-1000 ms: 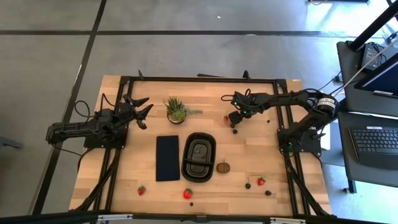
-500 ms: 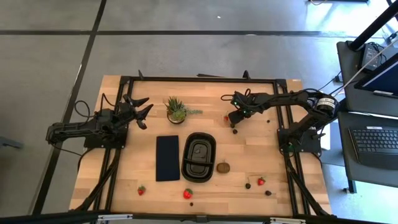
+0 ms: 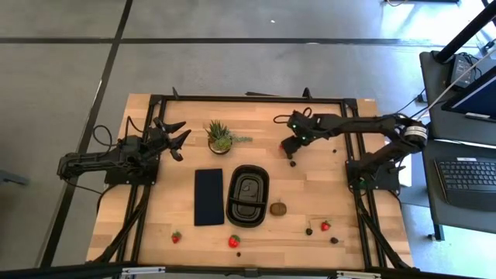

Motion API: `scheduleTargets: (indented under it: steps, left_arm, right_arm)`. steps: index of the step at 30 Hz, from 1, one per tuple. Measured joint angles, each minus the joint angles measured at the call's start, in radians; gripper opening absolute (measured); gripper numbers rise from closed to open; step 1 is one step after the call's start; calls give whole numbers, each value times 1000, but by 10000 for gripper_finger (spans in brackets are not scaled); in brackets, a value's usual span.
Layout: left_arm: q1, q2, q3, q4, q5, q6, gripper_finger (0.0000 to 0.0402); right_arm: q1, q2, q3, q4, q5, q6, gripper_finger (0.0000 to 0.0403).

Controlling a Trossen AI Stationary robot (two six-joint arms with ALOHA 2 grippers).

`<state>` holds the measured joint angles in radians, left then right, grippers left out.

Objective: Pick and placing Produce into tupperware
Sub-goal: Put the red strawberry into the black bin

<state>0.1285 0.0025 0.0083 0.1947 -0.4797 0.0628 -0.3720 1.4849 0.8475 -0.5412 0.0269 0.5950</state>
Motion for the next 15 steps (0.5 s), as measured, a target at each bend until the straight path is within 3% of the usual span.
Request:
scheduleTargets:
  steps: [9,15]
  left_arm:
    - [0,0,0,0,-8,0,171]
    - [0,0,0,0,-10,0,171]
  right_arm:
    - [276,10,248,45,-56,-31,111]
    - [448,98,330,174,-50,-54,110]
